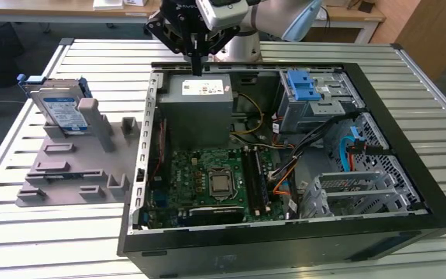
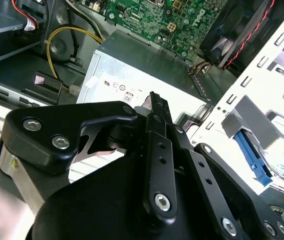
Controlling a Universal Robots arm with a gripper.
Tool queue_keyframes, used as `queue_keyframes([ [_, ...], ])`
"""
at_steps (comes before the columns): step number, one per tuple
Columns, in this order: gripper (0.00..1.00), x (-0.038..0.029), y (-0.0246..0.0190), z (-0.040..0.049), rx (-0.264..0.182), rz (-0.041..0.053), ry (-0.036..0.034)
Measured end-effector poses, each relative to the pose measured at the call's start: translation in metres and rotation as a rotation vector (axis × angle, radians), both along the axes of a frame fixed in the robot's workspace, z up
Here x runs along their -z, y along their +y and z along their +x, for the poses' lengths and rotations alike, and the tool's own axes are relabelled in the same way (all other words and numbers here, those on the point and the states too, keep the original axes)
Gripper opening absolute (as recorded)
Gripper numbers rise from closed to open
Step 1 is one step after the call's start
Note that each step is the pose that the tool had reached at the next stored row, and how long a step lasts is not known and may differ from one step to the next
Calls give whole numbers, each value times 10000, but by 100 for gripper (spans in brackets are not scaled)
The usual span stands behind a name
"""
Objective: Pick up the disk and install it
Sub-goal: 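Reach for the disk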
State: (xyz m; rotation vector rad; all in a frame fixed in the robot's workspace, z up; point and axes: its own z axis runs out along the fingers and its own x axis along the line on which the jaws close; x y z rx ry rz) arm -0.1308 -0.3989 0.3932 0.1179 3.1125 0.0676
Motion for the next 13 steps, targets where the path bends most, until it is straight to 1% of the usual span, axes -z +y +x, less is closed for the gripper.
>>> queue_keyframes([
  [13, 11, 2, 0, -36, 0, 0, 0],
])
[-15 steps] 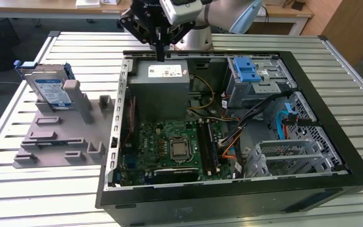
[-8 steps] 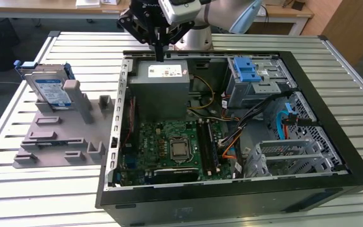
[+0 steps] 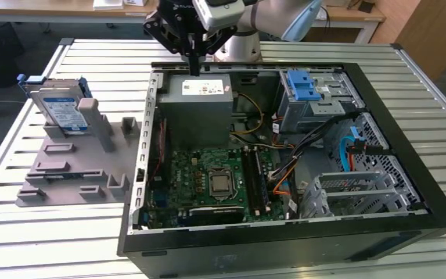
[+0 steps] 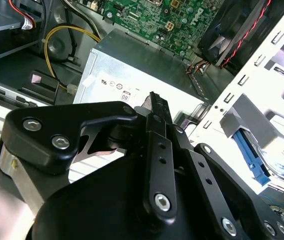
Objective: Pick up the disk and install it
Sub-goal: 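Reach for the disk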
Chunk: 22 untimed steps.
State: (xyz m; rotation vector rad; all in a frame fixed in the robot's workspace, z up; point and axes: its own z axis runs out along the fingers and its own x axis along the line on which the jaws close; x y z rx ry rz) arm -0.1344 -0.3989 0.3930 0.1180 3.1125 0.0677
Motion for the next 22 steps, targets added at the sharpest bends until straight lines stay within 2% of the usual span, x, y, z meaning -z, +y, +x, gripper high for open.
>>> queue_keyframes([
  [22, 11, 1, 0, -61, 0, -1, 1],
])
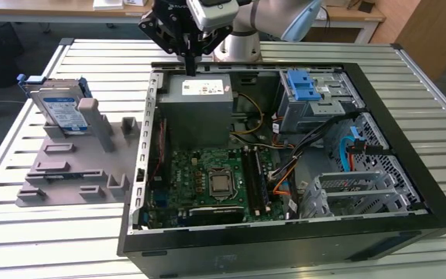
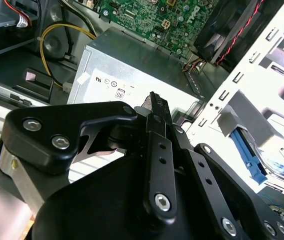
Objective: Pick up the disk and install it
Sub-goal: 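Reach for the disk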
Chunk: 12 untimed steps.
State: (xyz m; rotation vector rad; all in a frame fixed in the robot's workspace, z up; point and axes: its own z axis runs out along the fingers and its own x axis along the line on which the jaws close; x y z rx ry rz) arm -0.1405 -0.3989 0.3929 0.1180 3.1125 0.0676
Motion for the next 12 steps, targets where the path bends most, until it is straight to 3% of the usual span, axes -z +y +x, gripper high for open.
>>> queue_keyframes([
  [12, 11, 0, 0, -29, 0, 0, -1],
])
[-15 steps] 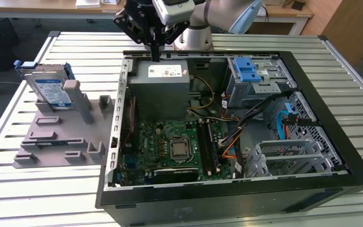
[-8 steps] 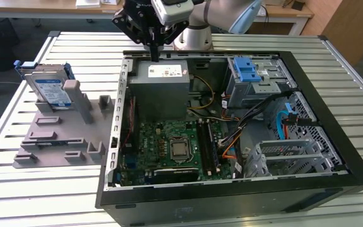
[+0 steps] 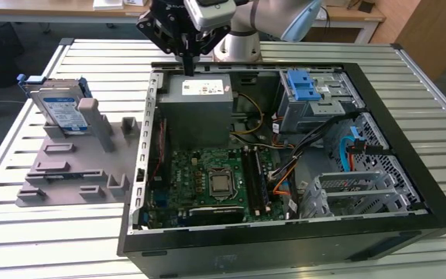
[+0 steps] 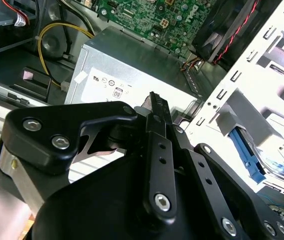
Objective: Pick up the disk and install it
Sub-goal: 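Reach for the disk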
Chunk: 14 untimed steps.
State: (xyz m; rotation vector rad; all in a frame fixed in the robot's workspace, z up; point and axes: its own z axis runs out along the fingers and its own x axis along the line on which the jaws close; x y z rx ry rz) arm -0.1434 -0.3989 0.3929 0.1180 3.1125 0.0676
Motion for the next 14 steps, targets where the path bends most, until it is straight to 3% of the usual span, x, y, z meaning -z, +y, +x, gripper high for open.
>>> queue_keyframes([
  [14, 11, 0, 0, -29, 0, 0, 1],
])
